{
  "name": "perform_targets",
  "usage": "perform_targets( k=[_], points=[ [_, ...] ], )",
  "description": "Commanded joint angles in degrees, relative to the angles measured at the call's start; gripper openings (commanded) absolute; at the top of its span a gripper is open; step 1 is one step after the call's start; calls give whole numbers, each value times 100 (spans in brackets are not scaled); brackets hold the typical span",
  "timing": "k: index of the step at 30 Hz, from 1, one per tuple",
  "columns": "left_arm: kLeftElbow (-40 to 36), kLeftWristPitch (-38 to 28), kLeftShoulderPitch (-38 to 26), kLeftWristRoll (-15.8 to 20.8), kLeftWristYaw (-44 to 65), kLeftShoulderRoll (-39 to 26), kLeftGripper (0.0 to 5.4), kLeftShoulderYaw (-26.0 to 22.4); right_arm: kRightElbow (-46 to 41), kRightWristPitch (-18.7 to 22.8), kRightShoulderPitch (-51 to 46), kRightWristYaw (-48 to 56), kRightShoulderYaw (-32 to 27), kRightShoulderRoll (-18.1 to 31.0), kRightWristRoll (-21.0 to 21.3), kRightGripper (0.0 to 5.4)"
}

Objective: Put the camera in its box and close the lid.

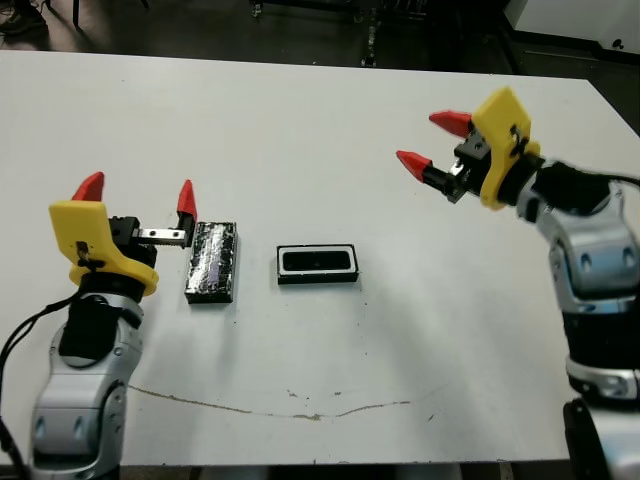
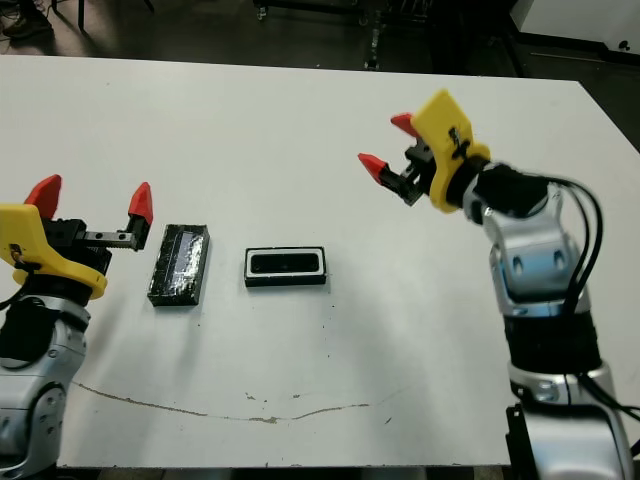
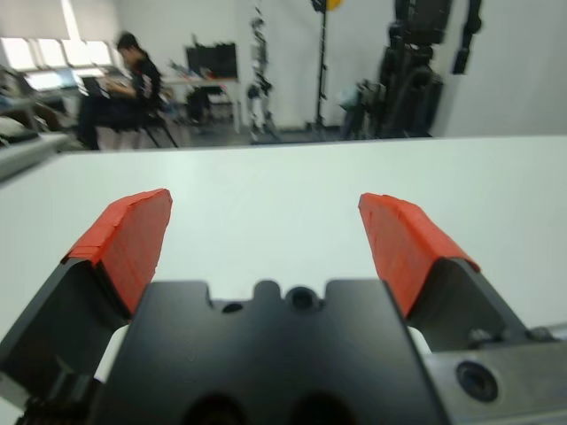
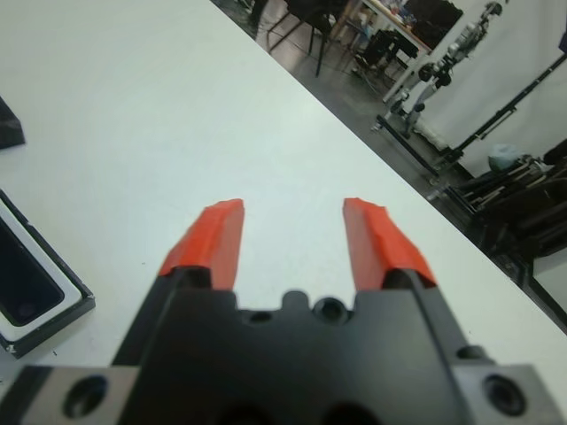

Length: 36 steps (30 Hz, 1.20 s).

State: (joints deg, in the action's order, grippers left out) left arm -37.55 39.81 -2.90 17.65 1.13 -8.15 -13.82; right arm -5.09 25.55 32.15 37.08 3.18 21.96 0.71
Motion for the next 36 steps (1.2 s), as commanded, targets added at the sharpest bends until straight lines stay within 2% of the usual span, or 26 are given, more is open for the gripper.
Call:
perform_targets(
  k=[1,4,7,9,12,15,17,20,27,36],
  points=[
    [-408,1650,-487,805,-223,-36,540,-534,-161,-27,-226,-182,184,-3,64,239],
    [-510,3219,-1139,1338,-366,-42,540,-1052,-198,79,-282,-254,298,-9,70,190],
    [-421,4694,-1933,1363,-364,13,540,-1474,-154,132,-315,-268,345,-13,20,140],
    [-279,5191,-2276,1372,-405,128,540,-1647,-106,148,-352,-243,340,-13,-34,106],
    [-21,5269,-2388,1669,-501,244,540,-1768,-24,75,-410,-206,342,-10,-82,58],
    [113,5269,-2365,2115,-628,309,540,-1826,52,5,-447,-203,360,-26,-96,7],
    [142,5269,-2367,2381,-815,397,540,-1825,90,1,-439,-207,387,-38,-89,1],
    [206,5269,-2362,2705,-1087,57,540,-1391,47,93,-416,-244,453,-48,-46,1],
    [799,5269,-2512,2917,-1378,-714,540,-603,-19,157,-497,-300,508,-85,-79,1],
    [1334,5269,-2624,3235,-1399,-1169,540,-145,-48,176,-508,-288,569,-131,-102,1]
  ],
)
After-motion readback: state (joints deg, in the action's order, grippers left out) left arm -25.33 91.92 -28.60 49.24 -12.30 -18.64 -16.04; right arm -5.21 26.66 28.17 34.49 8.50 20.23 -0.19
